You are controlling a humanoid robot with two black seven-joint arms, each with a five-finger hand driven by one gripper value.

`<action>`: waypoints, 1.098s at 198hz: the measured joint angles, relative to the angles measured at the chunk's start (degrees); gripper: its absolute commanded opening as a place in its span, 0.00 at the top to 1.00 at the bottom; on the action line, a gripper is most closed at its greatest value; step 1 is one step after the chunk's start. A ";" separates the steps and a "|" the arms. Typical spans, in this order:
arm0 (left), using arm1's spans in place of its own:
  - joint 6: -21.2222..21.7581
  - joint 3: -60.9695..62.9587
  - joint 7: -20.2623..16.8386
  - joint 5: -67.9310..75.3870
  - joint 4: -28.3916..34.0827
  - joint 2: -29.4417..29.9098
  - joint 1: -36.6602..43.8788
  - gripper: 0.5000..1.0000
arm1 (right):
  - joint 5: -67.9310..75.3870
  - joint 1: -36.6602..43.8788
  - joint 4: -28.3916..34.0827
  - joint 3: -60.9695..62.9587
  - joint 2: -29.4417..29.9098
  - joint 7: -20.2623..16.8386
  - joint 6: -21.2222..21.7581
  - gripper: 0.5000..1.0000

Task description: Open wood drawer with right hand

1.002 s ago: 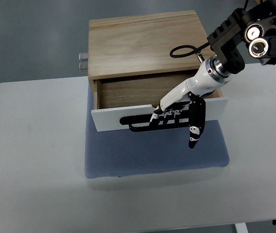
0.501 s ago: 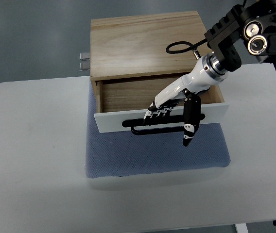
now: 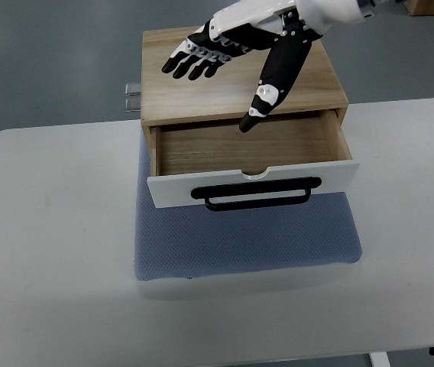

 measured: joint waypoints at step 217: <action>-0.03 0.05 0.00 0.00 0.00 0.00 -0.01 0.00 | 26.16 -54.21 -49.07 57.62 18.01 6.23 -24.60 0.11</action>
